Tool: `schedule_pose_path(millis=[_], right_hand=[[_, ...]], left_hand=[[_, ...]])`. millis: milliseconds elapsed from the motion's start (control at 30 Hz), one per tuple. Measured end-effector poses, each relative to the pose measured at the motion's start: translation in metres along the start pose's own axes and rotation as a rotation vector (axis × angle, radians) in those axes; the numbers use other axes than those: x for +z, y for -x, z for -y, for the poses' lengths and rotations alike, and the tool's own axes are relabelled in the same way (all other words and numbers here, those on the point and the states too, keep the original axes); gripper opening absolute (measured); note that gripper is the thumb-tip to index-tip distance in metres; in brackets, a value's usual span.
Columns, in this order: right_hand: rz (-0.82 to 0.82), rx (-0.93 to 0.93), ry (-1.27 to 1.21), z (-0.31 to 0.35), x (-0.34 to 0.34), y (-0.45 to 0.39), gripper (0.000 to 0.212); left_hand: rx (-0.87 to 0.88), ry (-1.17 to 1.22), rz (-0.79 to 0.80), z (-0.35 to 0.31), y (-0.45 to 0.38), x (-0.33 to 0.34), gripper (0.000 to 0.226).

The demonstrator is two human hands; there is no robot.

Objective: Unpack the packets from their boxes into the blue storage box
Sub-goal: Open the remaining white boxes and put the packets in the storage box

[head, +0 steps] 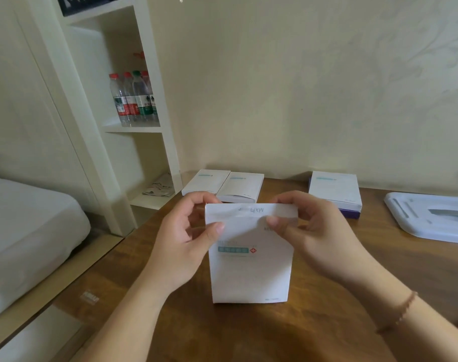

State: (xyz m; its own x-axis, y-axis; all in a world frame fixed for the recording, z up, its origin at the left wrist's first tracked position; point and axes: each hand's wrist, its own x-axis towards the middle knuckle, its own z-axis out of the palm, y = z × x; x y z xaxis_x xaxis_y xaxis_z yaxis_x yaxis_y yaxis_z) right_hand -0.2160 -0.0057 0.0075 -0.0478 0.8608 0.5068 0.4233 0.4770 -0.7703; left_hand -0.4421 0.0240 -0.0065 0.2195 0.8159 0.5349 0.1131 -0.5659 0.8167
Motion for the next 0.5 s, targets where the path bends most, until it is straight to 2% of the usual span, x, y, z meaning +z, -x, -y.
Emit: schedule_pose_path(millis=[100, 233, 333, 500], right_hand=[[0.020, -0.077, 0.105, 0.000, 0.002, -0.004, 0.012], [0.007, -0.199, 0.288, -0.002, 0.003, -0.007, 0.030], [-0.009, -0.260, 0.401, -0.002, 0.003, -0.006, 0.045], [-0.017, -0.300, 0.454, -0.001, 0.004, -0.004, 0.048]], left_hand=[[0.001, -0.198, 0.011, 0.001, -0.003, -0.010, 0.035], [0.127, -0.512, 0.047, -0.001, -0.009, -0.018, 0.032], [0.169, -0.611, 0.072, -0.005, -0.011, -0.020, 0.028], [0.171, -0.660, 0.046, -0.010, -0.011, -0.016, 0.029]])
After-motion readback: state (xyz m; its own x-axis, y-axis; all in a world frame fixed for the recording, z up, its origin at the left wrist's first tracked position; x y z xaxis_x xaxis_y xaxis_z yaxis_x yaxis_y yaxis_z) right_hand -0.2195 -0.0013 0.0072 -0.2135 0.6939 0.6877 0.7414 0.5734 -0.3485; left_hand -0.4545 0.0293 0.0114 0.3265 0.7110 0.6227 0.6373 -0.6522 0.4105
